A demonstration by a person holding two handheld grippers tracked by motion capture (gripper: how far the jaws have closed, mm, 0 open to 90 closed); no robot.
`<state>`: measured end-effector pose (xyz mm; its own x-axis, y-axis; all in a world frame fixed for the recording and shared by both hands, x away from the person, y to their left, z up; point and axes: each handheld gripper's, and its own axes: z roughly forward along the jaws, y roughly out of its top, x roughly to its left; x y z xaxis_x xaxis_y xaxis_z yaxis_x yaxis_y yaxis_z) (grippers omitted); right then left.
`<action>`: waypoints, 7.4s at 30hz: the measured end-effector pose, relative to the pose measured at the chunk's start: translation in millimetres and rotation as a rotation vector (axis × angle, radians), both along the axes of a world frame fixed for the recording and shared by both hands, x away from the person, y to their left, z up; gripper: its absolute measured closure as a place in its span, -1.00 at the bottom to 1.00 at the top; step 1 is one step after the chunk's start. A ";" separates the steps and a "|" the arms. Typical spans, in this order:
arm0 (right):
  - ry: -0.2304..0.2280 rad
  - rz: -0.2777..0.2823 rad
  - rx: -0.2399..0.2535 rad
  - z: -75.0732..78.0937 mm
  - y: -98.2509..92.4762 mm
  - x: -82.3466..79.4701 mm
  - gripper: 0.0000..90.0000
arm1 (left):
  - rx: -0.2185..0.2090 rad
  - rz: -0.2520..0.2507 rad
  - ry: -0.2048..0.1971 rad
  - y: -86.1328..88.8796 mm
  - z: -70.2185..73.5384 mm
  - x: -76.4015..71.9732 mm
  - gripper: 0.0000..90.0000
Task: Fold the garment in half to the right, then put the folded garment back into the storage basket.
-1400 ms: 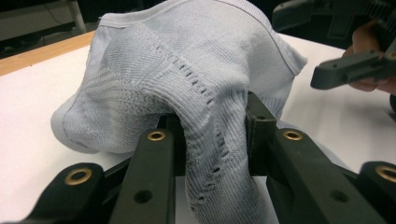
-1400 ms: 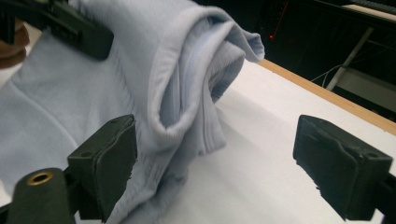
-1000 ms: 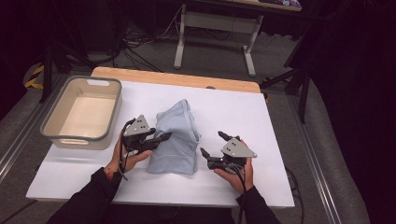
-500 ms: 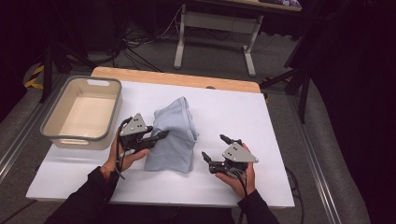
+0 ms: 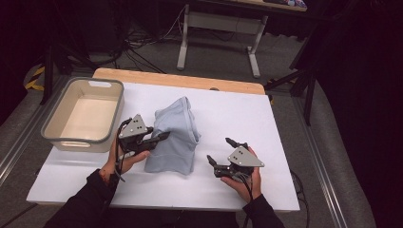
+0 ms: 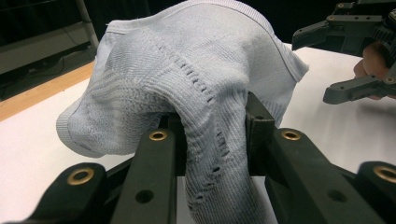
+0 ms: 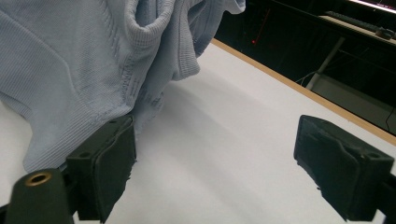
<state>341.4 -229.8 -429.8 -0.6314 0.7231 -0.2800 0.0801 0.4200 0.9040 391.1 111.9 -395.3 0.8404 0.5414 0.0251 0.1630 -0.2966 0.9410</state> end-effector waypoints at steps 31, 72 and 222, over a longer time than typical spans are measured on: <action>-0.015 -0.004 -0.001 0.7 0.2 3.0 -0.70 | 0.007 -0.011 -0.014 4.4 4.4 -3.9 0.58; -0.021 0.002 -0.007 2.2 -0.5 2.8 -0.70 | -0.006 0.020 -0.051 19.2 17.6 -7.7 0.59; 0.142 0.469 0.114 113.8 213.2 93.7 0.65 | 0.120 0.214 -0.107 132.9 99.1 -18.5 0.55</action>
<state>435.0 -16.6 -316.0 -0.9221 0.3729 -0.1037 0.0316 0.3394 0.9401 372.6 244.9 -296.2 0.6961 0.6944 0.1824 0.1358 -0.3768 0.9163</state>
